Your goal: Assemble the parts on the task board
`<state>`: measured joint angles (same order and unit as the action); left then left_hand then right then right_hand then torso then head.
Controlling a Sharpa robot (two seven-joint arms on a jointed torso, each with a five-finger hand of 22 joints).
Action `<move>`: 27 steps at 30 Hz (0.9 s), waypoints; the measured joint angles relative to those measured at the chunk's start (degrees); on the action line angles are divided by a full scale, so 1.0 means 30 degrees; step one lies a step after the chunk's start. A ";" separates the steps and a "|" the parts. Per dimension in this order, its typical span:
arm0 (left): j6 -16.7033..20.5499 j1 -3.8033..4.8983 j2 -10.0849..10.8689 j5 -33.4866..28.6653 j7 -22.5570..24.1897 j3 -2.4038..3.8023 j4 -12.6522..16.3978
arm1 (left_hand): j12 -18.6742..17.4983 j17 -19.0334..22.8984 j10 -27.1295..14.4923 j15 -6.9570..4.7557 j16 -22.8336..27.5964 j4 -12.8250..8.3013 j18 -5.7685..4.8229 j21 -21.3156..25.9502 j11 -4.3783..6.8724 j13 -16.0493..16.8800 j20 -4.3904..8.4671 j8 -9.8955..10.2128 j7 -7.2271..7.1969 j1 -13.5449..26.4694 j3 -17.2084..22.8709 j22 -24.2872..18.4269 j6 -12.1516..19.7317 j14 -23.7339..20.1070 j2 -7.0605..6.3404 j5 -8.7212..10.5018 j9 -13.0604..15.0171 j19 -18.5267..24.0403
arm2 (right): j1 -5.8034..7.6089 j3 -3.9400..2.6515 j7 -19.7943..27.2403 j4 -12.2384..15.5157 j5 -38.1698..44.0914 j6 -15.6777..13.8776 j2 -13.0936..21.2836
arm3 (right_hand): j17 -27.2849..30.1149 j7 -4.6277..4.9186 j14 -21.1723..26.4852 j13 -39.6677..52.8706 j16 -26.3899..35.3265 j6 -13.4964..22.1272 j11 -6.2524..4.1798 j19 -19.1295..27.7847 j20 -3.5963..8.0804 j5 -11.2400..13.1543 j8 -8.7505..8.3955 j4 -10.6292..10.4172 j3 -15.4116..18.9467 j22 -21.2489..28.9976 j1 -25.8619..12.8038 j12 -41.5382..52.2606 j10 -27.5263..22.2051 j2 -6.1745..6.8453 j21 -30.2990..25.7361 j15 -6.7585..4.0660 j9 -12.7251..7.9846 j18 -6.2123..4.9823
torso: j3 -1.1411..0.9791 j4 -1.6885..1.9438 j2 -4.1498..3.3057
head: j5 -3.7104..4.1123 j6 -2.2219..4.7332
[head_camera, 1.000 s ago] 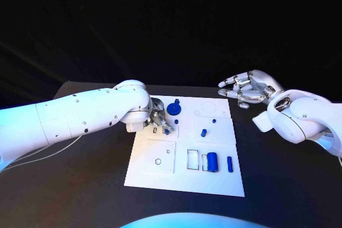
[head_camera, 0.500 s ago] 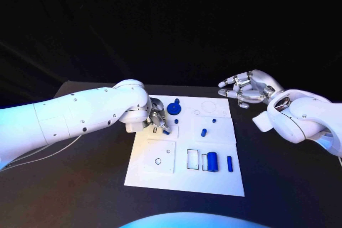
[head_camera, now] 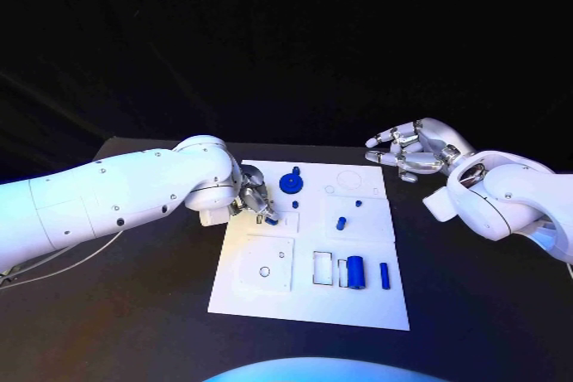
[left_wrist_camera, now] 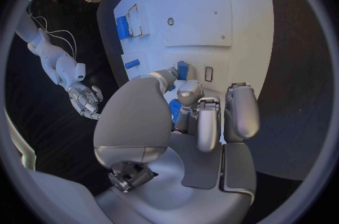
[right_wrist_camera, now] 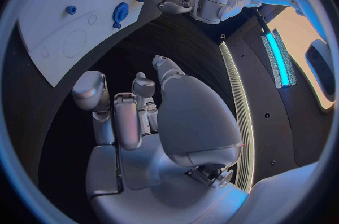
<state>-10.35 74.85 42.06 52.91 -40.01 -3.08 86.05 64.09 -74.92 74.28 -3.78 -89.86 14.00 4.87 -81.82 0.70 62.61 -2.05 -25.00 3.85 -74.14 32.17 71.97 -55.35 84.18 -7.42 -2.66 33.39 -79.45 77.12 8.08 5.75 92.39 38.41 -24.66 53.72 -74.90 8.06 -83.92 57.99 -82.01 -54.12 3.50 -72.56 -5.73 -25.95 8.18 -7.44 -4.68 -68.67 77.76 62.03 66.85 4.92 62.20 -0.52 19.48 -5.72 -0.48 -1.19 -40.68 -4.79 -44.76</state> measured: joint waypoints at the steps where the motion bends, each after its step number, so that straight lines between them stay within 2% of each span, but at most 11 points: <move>1: 0.0086 0.0000 0.0040 0.0002 -0.0001 0.0002 0.0067 | 0.0000 0.0000 0.0000 0.0000 0.0000 -0.0161 -0.0001 0.0000 0.0000 0.0003 0.0000 -0.0006 0.0000 0.0049 0.0161 0.0005 -0.0001 0.0000 -0.0048 0.0000 0.0000 0.0000 | -0.0004 0.0000 0.0003 -0.0005 0.0009 -0.0001 0.0000 | 0.0001 0.0000 0.0000 0.0000 0.0000 0.0000 0.0001 0.0000 0.0000 0.0000 0.0000 0.0000 0.0000 0.0000 0.0000 0.0000 0.0000 0.0000 0.0000 0.0000 0.0000 0.0000 | 0.0000 0.0002 0.0000 | 0.0000 0.0004; 7: 0.0671 -0.0104 0.0174 0.0280 -0.0002 0.0013 0.0442 | -0.0001 0.0001 0.0074 0.0000 0.0000 -0.0439 -0.0001 0.0000 0.0070 0.0048 0.0000 -0.0008 0.0003 0.0118 0.0439 0.0103 -0.0003 0.0000 -0.0228 0.0001 0.0000 0.0000 | -0.0023 0.0002 0.0026 -0.0014 0.0050 -0.0011 0.0003 | -0.0009 -0.0001 0.0000 0.0000 0.0000 0.0001 -0.0021 0.0001 0.0000 0.0000 0.0000 0.0000 0.0000 0.0000 0.0000 0.0000 -0.0021 0.0000 0.0000 0.0000 -0.0002 0.0000 | 0.0000 0.0000 0.0000 | 0.0000 0.0020; 19: 0.1748 -0.0659 0.0170 0.1792 -0.0003 0.0005 0.0649 | 0.0000 0.0003 0.0142 0.0000 0.0000 -0.0565 0.0001 -0.0076 0.0137 0.0121 0.0000 -0.0095 0.0003 0.0274 0.0670 0.0199 -0.0004 0.0000 -0.0427 0.0007 0.0000 0.0000 | -0.0037 0.0002 0.0037 -0.0011 0.0124 -0.0022 0.0032 | -0.0013 0.0011 0.0000 0.0001 0.0000 -0.0009 -0.0038 0.0000 0.0000 0.0000 0.0000 -0.0055 -0.0055 0.0000 0.0000 0.0001 -0.0038 0.0000 0.0001 0.0000 -0.0004 0.0000 | 0.0009 -0.0022 -0.0004 | -0.0053 0.0040; 27: 0.2155 -0.0738 0.0132 0.2727 -0.0003 0.0020 0.0728 | 0.0000 0.0004 0.0220 -0.0040 0.0000 -0.0649 0.0000 -0.0076 0.0079 0.0172 0.0000 -0.0169 0.0004 0.0428 0.0859 0.0199 -0.0006 -0.0041 -0.0580 0.0029 0.0001 0.0000 | -0.0044 0.0002 0.0023 -0.0005 0.0214 -0.0025 0.0035 | -0.0011 0.0040 0.0000 -0.0028 0.0000 -0.0037 -0.0036 0.0000 0.0000 0.0001 0.0000 -0.0055 -0.0054 -0.0001 0.0000 0.0001 -0.0036 0.0000 0.0001 0.0000 0.0014 0.0000 | 0.0004 -0.0033 -0.0018 | -0.0082 0.0055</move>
<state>-3.89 72.63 42.46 61.09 -40.02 -3.02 88.23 64.09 -74.91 74.94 -3.90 -89.86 12.06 4.87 -82.04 0.93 63.13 -2.05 -25.51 3.86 -72.85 34.75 72.57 -55.37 84.06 -9.16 -2.58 33.39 -79.45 76.98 8.08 5.82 92.37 39.05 -24.74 53.82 -74.94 8.18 -83.92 57.91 -82.01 -54.23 3.39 -72.56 -5.73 -25.95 8.18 -7.61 -4.84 -68.68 77.76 62.04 66.74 4.92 62.21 -0.52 19.52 -5.72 -0.47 -1.29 -40.73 -5.04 -44.59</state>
